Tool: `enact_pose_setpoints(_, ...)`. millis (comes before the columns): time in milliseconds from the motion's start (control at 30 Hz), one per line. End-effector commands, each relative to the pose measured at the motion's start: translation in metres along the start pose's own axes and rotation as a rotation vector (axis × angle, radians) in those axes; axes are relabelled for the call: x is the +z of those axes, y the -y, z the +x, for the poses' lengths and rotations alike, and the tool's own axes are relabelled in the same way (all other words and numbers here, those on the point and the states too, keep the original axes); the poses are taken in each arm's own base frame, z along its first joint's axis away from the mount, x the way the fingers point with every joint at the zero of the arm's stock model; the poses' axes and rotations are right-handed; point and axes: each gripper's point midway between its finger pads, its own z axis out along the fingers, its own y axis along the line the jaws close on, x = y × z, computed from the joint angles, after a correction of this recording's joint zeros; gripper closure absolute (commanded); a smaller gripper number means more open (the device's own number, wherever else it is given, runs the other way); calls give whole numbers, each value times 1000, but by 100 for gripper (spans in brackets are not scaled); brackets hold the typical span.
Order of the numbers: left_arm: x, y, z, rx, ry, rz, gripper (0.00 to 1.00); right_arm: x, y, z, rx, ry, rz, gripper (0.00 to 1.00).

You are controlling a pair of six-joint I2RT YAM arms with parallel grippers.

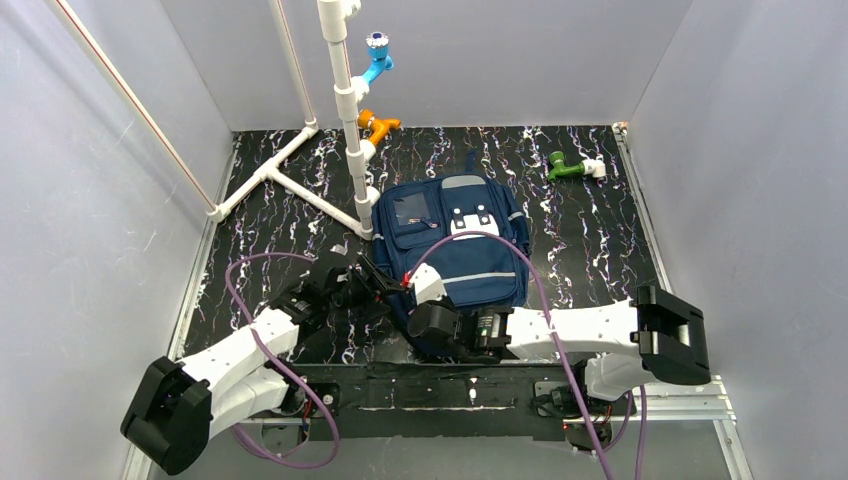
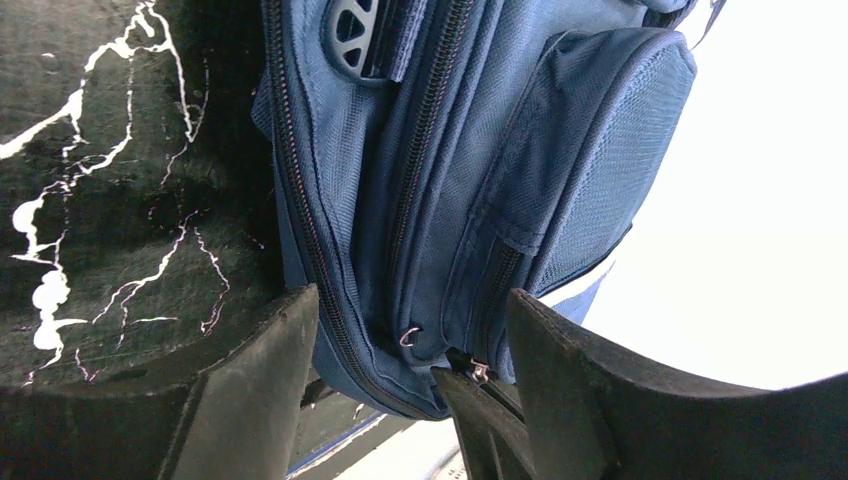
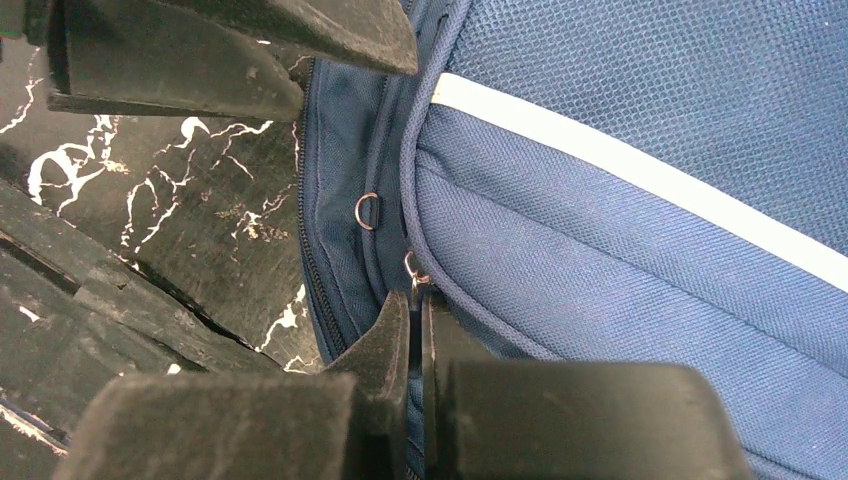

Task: Pack the student bag
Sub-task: Zip the student bag at the center of the board.

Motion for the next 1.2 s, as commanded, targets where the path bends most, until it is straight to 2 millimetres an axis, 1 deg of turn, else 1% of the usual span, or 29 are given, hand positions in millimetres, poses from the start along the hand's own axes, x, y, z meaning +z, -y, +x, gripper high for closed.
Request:
enact_pose_setpoints(0, -3, 28, -2, 44, -13, 74, 35, -10, -14, -20, 42, 70, -84, 99)
enact_pose_setpoints(133, -6, 40, 2, 67, -50, 104, 43, -19, -20, -33, 45, 103, -138, 99)
enact_pose_setpoints(200, -10, 46, 5, 64, -58, 124, 44, -23, -21, -39, 54, 122, -147, 99)
enact_pose_setpoints(267, -16, 51, 8, 67, -54, 148, 45, -25, -19, -43, 61, 134, -145, 99)
enact_pose_setpoints(400, -24, 63, 10, 53, -47, 186, 38, -26, -18, -48, 48, 144, -139, 99)
enact_pose_setpoints(500, -22, 76, 15, 50, -89, 190, 38, -27, -18, -50, 39, 150, -137, 99)
enact_pose_setpoints(600, -15, 85, 23, 66, -117, 177, 44, -28, -17, -52, 36, 155, -137, 99)
enact_pose_setpoints(733, -6, 83, 25, 72, -107, 147, 54, -29, -19, -56, 30, 165, -147, 99)
enact_pose_setpoints(800, -3, 78, 24, 65, -100, 126, 54, -31, -19, -59, 28, 168, -148, 99)
enact_pose_setpoints(900, -2, 72, 22, 50, -83, 109, 50, -32, -20, -60, 21, 170, -152, 99)
enact_pose_setpoints(1000, 2, 66, 24, 48, -84, 93, 48, -33, -20, -61, 10, 168, -157, 99)
enact_pose_setpoints(1067, 6, 64, 27, 56, -98, 84, 49, -34, -20, -62, 8, 169, -158, 99)
enact_pose_setpoints(1167, 11, 59, 29, 66, -105, 65, 54, -35, -20, -64, 5, 174, -159, 99)
